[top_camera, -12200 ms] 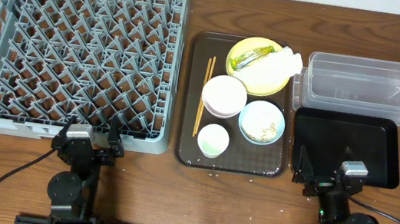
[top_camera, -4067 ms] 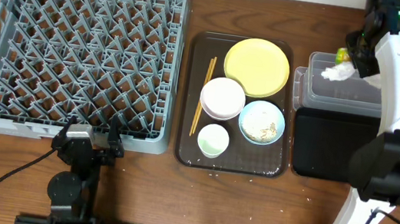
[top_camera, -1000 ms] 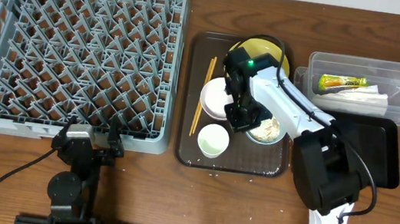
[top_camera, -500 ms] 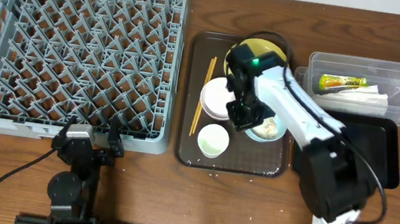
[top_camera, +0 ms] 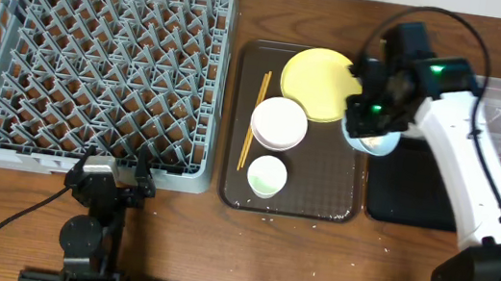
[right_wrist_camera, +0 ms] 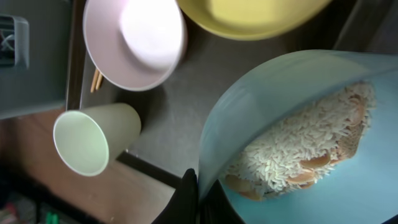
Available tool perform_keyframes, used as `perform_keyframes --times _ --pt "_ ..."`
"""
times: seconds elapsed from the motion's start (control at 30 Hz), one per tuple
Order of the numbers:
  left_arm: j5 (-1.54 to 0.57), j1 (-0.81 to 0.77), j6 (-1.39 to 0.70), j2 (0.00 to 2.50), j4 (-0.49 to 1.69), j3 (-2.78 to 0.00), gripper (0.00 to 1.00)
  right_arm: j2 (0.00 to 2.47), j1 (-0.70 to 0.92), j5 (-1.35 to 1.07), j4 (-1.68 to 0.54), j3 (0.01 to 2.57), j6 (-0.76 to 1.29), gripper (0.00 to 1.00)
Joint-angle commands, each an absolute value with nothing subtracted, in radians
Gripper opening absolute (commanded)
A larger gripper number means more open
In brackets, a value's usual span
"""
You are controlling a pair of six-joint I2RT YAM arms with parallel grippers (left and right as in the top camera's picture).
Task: Sort waste into correct bins and load items into the dishwasher
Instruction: 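Carry the blue bowl over the black tray and tip out the rice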
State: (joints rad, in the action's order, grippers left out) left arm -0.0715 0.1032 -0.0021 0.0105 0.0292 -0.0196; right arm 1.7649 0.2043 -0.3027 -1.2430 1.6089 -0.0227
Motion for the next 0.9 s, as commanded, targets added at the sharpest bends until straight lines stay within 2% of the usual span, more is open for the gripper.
perform_keyframes --times 0.0,0.3,0.6,0.87 --pt "-0.085 0.107 0.004 0.005 0.066 -0.004 0.9 1.748 0.121 -0.478 -1.245 1.551 -0.123 0.02" --pt "-0.085 0.107 0.004 0.005 0.066 -0.004 0.91 1.74 -0.081 -0.754 -1.186 1.39 -0.27 0.01" --pt "-0.085 0.107 0.004 0.005 0.066 -0.004 0.91 1.741 -0.28 -1.13 -1.087 1.228 -0.5 0.01" --pt "-0.085 0.107 0.004 0.005 0.066 -0.004 0.9 1.741 -0.404 -1.273 -1.016 1.125 -0.559 0.01"
